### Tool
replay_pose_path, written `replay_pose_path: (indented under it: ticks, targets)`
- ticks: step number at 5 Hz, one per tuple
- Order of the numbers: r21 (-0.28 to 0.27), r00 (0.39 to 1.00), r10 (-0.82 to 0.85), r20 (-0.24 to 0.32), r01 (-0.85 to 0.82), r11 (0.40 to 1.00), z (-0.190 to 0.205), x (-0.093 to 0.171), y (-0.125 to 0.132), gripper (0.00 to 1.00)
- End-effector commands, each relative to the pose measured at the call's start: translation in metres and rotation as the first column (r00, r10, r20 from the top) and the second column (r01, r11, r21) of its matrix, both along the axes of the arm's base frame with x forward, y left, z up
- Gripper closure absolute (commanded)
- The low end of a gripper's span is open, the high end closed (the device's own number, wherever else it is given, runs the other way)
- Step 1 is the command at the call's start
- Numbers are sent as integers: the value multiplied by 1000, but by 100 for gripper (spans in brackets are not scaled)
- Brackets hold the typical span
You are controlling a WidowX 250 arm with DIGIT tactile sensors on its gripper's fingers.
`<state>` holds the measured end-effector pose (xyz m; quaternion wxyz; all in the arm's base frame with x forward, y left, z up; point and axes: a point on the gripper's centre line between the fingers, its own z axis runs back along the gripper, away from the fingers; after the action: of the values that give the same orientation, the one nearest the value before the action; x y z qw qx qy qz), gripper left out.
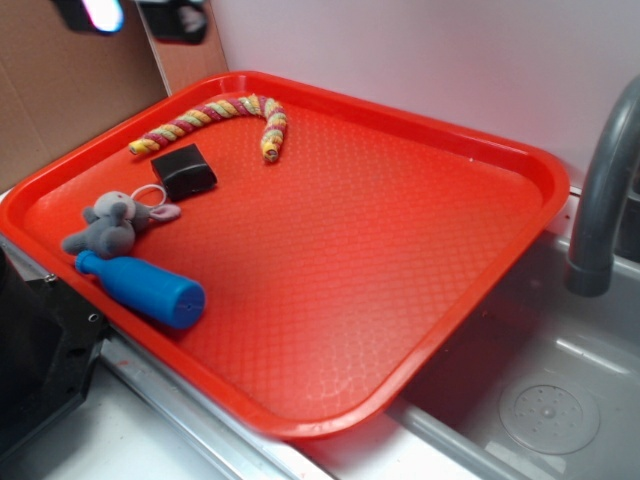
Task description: Grab the multicolored rope.
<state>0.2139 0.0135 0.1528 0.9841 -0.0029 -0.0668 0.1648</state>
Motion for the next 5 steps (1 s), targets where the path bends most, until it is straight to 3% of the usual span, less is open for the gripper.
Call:
replay_pose_path:
  ticks: [1,2,5]
  targets:
    - [14,945,305,118,-309,951,-47,55,46,0]
    - [16,943,317,97,-320,947,-65,68,53,0]
    - [16,943,317,97,-320,947,-65,68,53,0]
